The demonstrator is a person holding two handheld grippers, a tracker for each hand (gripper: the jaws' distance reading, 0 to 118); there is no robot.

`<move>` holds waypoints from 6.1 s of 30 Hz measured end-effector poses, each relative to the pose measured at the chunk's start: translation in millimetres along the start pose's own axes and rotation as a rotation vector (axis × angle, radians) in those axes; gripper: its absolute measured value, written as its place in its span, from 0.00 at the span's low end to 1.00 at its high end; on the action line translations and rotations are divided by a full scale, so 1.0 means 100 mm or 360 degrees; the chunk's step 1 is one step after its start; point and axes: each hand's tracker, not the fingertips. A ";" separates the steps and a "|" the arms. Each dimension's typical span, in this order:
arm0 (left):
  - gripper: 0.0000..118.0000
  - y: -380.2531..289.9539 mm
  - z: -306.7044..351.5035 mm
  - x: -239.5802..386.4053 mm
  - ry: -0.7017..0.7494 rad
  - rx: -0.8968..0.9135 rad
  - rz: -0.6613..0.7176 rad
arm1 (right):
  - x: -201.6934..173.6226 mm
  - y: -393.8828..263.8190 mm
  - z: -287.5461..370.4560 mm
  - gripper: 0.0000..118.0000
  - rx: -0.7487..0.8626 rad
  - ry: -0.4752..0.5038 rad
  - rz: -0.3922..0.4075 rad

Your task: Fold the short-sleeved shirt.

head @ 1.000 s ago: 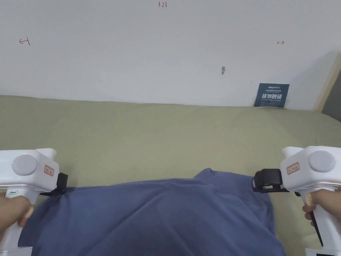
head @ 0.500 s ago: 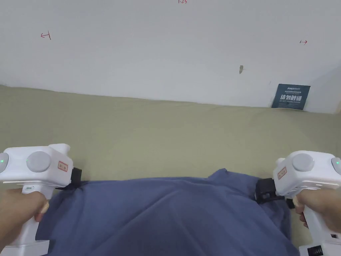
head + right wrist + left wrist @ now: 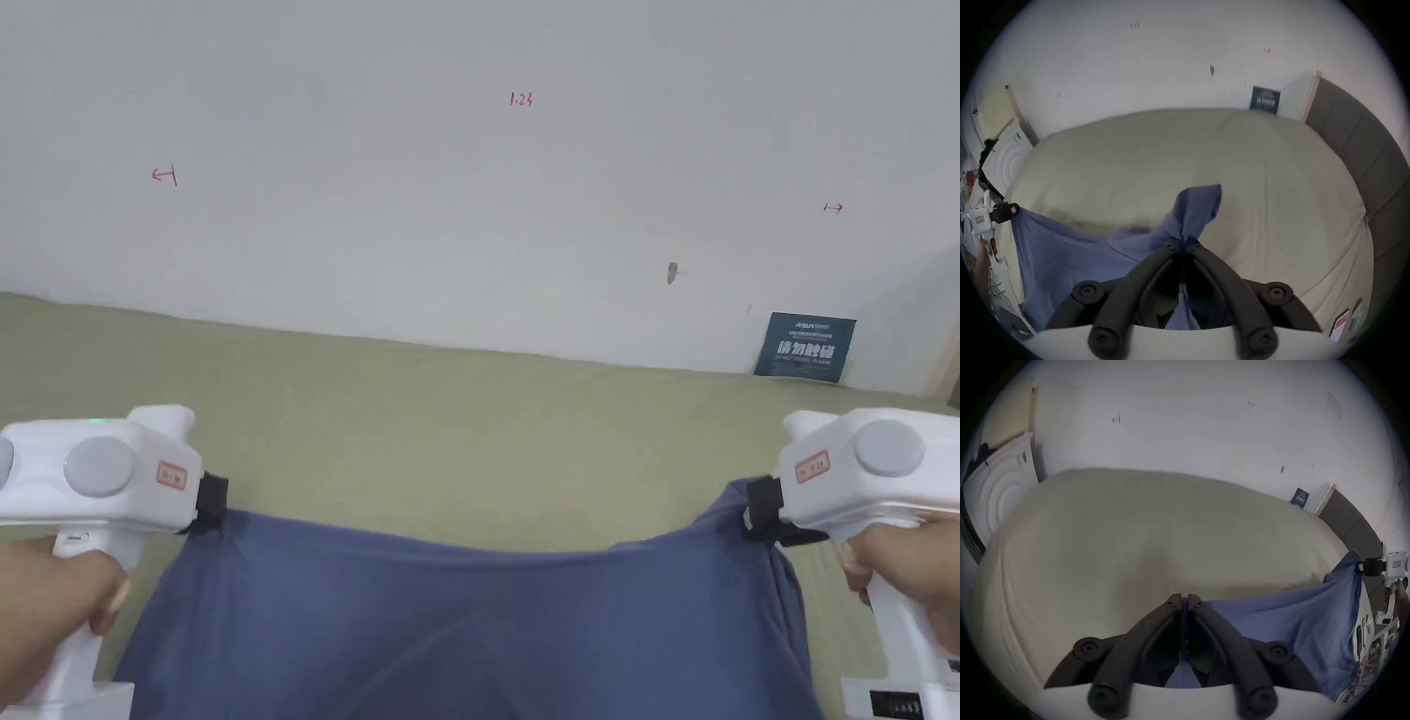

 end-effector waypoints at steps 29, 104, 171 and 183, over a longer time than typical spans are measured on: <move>0.04 2.20 1.99 0.50 0.0292 0.0763 -0.0280 | -0.63 1.95 2.34 0.03 0.1054 -0.0173 0.0208; 0.06 -3.40 2.13 -0.50 -0.0067 0.0201 -0.0111 | 0.01 -3.94 1.87 0.05 0.0121 0.0052 -0.0102; 0.07 -3.34 2.00 -0.40 -0.0181 -0.0013 0.0066 | -0.19 -3.84 1.51 0.75 -0.0127 -0.0161 0.0082; 0.07 -3.37 2.09 -0.33 -0.0164 0.0028 0.0145 | -0.35 -3.84 1.83 0.10 0.0065 -0.0103 0.0159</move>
